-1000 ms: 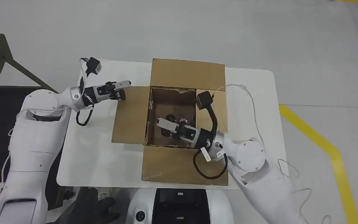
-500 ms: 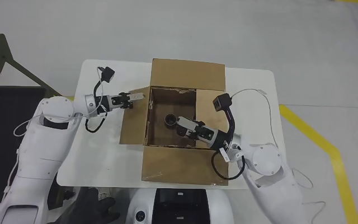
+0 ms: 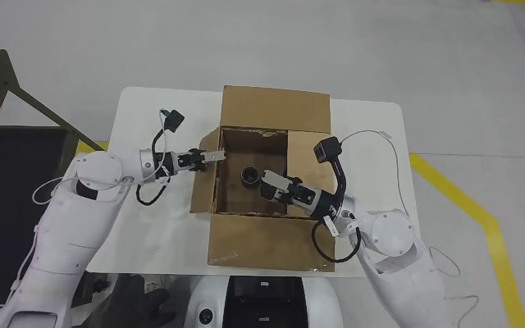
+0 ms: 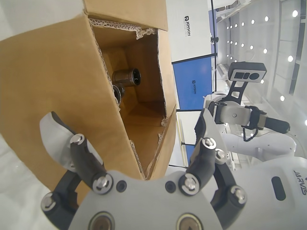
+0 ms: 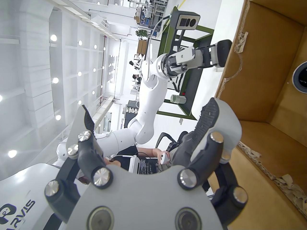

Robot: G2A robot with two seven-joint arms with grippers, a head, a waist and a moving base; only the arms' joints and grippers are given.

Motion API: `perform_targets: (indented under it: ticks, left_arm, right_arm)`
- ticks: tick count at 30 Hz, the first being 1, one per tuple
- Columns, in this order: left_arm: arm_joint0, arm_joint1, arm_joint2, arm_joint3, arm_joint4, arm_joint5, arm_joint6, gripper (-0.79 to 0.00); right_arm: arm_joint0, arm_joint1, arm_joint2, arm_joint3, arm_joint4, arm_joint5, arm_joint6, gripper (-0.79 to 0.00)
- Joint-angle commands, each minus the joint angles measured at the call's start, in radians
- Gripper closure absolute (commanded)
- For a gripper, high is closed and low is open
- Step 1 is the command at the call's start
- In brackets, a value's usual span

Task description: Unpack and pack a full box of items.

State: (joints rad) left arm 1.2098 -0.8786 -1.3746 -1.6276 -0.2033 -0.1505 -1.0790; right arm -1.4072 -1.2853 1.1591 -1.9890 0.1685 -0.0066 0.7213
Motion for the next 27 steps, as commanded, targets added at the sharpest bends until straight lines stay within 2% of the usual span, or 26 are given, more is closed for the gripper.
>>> perform_targets:
  ticks: [1,7,19,27]
  left_arm:
    - [0.004,0.0,0.004,-0.008,-0.001,0.005,0.003,-0.785]
    - [0.008,0.0,0.004,-0.032,-0.018,0.021,-0.012,-0.785]
    - [0.011,0.012,-0.091,-0.078,-0.075,0.028,-0.017,-0.785]
    - [-0.022,0.01,-0.072,-0.114,-0.078,0.061,-0.005,-0.785]
  right_arm:
    - [0.0,0.0,0.0,0.0,0.0,0.0,0.0,-0.785]
    - [0.0,0.0,0.0,0.0,0.0,0.0,0.0,-0.785]
    - [0.0,0.0,0.0,0.0,0.0,0.0,0.0,-0.785]
    - [0.0,0.0,0.0,0.0,0.0,0.0,0.0,-0.785]
